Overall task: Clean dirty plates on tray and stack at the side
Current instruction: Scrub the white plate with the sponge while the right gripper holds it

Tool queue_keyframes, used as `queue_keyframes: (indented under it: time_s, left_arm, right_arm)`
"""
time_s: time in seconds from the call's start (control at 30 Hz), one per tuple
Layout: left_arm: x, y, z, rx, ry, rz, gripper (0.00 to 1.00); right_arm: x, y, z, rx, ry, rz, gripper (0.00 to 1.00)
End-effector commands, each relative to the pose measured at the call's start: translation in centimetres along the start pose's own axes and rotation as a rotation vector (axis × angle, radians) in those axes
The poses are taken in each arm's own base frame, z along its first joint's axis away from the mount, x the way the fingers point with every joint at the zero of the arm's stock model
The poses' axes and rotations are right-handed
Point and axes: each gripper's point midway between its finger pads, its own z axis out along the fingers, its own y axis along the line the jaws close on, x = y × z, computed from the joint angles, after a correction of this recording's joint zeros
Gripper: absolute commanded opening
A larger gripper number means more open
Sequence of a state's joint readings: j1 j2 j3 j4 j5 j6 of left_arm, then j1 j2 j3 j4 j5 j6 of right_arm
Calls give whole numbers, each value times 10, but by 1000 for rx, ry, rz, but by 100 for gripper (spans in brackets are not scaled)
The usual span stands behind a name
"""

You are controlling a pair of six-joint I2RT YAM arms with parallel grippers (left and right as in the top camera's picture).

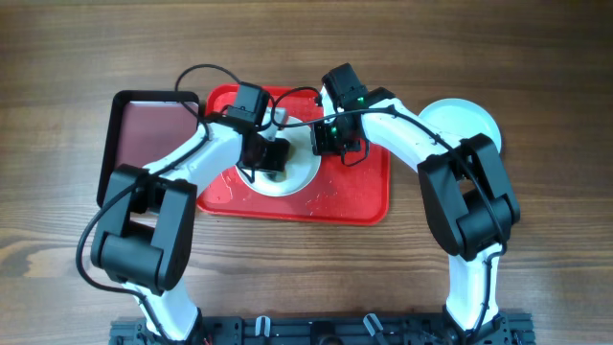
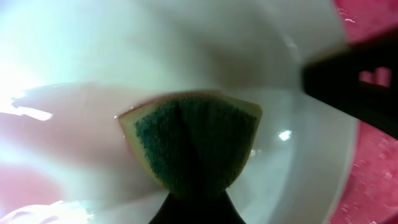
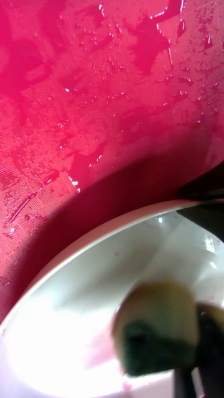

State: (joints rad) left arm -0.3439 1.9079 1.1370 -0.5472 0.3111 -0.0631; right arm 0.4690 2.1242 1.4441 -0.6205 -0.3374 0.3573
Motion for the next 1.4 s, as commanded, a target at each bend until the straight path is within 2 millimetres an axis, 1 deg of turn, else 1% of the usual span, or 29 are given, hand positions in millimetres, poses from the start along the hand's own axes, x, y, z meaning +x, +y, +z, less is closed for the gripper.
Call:
queue_keyframes:
  time_s: [0.0, 0.07, 0.13, 0.2, 0.27, 0.3, 0.37, 0.47, 0.6, 0.7, 0.73, 0.77, 0.87, 0.9, 0.97, 1.0, 1.07, 1.13, 1.17, 1.2, 1.23, 1.3, 1.37]
  left_arm:
    - [18, 3, 22, -8, 62, -4, 4]
    - [10, 31, 19, -150, 14, -113, 4]
    - [3, 60, 12, -297, -43, -223, 4]
    - [-2, 93, -1, -471, -117, -340, 4]
    - [-4, 113, -12, -581, -169, -402, 4]
    - [-4, 116, -15, -606, -179, -408, 4]
    - [-4, 118, -16, -619, -182, -405, 4]
    - [10, 107, -10, -587, -101, -371, 4]
    - [43, 60, 9, -390, 108, -200, 4]
    - [59, 10, 20, -134, 211, -61, 4]
    - [60, -2, 21, -69, 219, -27, 4]
    - [58, -11, 23, -30, 213, 4, 4]
    - [43, -15, 27, -24, 153, 45, 4]
    - [32, -16, 28, -17, 108, 58, 4]
    - [21, -15, 29, -29, 61, 72, 4]
    - [16, -11, 29, -56, 39, 73, 4]
    - [6, 13, 26, -200, -13, -3, 4]
    - [0, 48, 15, -411, -75, -120, 4]
    - [1, 70, 3, -546, -119, -219, 4]
    - [4, 86, -8, -650, -154, -303, 4]
    - [11, 99, -18, -732, -177, -382, 4]
    - [21, 103, -22, -766, -174, -455, 4]
    - [36, 99, -19, -755, -123, -506, 4]
  right_arm:
    - [13, -6, 15, 7, 47, -8, 4]
    - [13, -6, 15, 8, 47, -7, 4]
    - [13, -6, 15, 10, 46, -7, 4]
    - [13, -6, 15, 10, 46, -7, 4]
    - [13, -6, 15, 11, 46, -7, 4]
    - [13, -6, 15, 11, 46, -6, 4]
    - [13, -6, 15, 10, 46, -7, 4]
    - [13, -6, 15, 11, 46, -7, 4]
    - [13, -6, 15, 11, 46, -7, 4]
    - [13, -6, 15, 11, 46, -7, 4]
    - [13, -6, 15, 11, 46, -7, 5]
    - [13, -6, 15, 10, 46, -7, 4]
    - [13, -6, 15, 10, 46, -7, 4]
    - [13, -6, 15, 10, 46, -7, 4]
    - [13, -6, 15, 11, 46, -7, 4]
    - [13, -6, 15, 11, 46, -7, 4]
    - [13, -6, 15, 10, 46, -7, 4]
    - [13, -6, 15, 11, 46, -7, 4]
    - [13, -6, 15, 11, 46, -7, 4]
    - [13, -6, 15, 11, 45, -7, 4]
    - [13, -6, 15, 11, 46, -7, 5]
    - [13, -6, 15, 11, 45, -7, 5]
    - [12, -7, 15, 14, 44, -7, 4]
